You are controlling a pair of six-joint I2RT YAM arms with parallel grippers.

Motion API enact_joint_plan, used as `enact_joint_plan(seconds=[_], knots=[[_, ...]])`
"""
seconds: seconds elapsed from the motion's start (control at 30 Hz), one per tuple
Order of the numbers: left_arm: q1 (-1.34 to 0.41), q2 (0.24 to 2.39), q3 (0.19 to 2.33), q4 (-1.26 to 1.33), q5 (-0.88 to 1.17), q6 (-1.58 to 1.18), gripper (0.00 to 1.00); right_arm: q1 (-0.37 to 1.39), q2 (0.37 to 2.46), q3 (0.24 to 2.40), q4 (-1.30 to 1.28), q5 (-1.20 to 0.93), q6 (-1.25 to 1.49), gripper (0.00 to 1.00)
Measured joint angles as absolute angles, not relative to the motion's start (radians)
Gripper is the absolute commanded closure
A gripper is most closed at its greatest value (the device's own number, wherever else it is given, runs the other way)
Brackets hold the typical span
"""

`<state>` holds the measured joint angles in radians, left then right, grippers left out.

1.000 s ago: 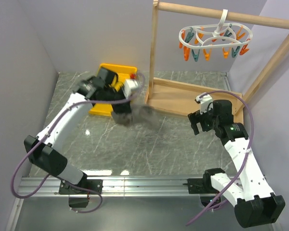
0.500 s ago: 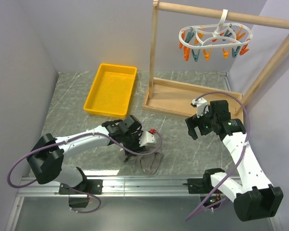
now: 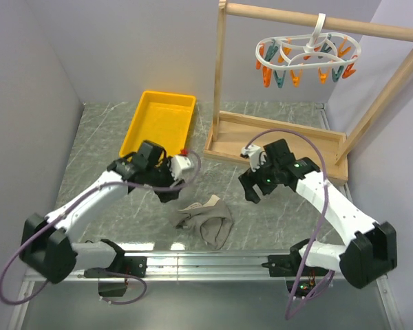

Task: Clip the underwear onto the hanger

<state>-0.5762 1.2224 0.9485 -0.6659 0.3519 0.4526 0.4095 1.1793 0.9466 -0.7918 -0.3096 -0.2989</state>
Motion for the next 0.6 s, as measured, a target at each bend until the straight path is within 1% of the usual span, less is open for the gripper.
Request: enact_joint_plan(seconds=[0.07, 0.17, 0.3, 0.43, 0.5, 0.57, 0.6], knots=[[-0.478, 1.304, 0.983, -0.683, 0.401, 0.422, 0.3, 0.449, 1.235, 0.97, -0.768, -0.325, -0.288, 0.09], [-0.41, 1.404, 1.001, -0.704, 0.452, 0.381, 0.3, 0.512, 1.285, 0.981, -0.725, -0.348, -0.284, 0.09], [-0.403, 1.49, 1.001, -0.727, 0.507, 0.333, 0.31, 0.62, 1.336, 0.981, -0.68, -0.349, -0.287, 0.09], [-0.405, 1.558, 1.001, -0.73, 0.542, 0.291, 0.32, 0.746, 1.403, 0.981, -0.638, -0.338, -0.308, 0.12], [-0.406, 1.591, 1.001, -0.73, 0.546, 0.273, 0.33, 0.799, 1.435, 0.98, -0.622, -0.327, -0.322, 0.24], [-0.411, 1.623, 1.001, -0.731, 0.545, 0.262, 0.35, 0.857, 1.464, 0.972, -0.603, -0.31, -0.339, 0.33], [-0.415, 1.637, 1.002, -0.731, 0.545, 0.257, 0.38, 0.883, 1.474, 0.964, -0.591, -0.299, -0.348, 0.34]])
